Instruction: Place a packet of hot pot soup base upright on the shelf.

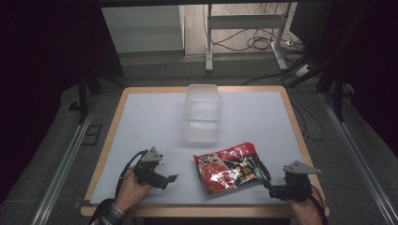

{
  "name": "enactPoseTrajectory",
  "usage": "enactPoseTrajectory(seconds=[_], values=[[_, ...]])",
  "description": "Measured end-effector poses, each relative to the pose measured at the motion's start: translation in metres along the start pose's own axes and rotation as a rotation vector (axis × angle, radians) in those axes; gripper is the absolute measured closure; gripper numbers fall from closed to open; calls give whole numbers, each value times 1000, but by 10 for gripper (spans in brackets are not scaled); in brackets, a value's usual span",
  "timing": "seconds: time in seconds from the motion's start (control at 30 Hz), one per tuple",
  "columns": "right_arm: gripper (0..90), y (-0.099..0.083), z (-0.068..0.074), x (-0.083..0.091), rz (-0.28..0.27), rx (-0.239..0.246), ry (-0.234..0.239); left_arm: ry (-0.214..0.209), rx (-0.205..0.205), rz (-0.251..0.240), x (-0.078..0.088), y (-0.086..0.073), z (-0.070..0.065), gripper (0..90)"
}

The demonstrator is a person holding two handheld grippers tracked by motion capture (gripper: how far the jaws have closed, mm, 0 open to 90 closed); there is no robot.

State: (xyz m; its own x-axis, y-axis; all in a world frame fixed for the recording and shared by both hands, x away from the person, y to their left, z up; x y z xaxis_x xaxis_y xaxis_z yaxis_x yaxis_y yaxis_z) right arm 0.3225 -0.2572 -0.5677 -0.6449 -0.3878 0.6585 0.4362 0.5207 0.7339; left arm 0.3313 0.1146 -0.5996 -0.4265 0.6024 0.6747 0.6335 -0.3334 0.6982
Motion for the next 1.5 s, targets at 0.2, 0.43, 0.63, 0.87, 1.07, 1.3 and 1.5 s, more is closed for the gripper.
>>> enactPoseTrajectory(seconds=[0.2,0.43,0.63,0.87,1.07,1.3,1.5], values=[[27,0,-5,3,-29,2,-11,-2,4,-10,0,2,-2,0],[26,-2,-5,0,-18,-6,4,3,-6,28,-4,-1,-5,0],[25,-2,-5,0,-19,-5,3,22,-1,51,-7,-3,-6,0],[25,-2,-4,-1,-19,-2,7,-11,12,47,-6,0,-11,2],[25,-3,-4,-3,-9,-2,12,6,-26,52,-7,3,-18,35],[25,-3,-4,-2,-12,-2,10,-49,-38,-12,-3,19,-31,190],[26,-4,-4,-3,-6,-2,14,-91,-47,-16,-5,25,-40,319]])
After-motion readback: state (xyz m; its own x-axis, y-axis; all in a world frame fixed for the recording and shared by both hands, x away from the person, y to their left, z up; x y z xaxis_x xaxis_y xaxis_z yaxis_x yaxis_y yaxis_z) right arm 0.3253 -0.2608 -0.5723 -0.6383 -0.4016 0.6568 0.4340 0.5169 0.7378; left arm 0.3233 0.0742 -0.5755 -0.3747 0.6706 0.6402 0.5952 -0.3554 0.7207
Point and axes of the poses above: each handheld gripper's, and its own axes: x roughly backward along the jaws, y roughly out of its top, z roughly to its left, the point moved 10 cm from there along -x, roughly forward along the jaws, and after that the axes turned 11 degrees about x, right-handed, at the moved point
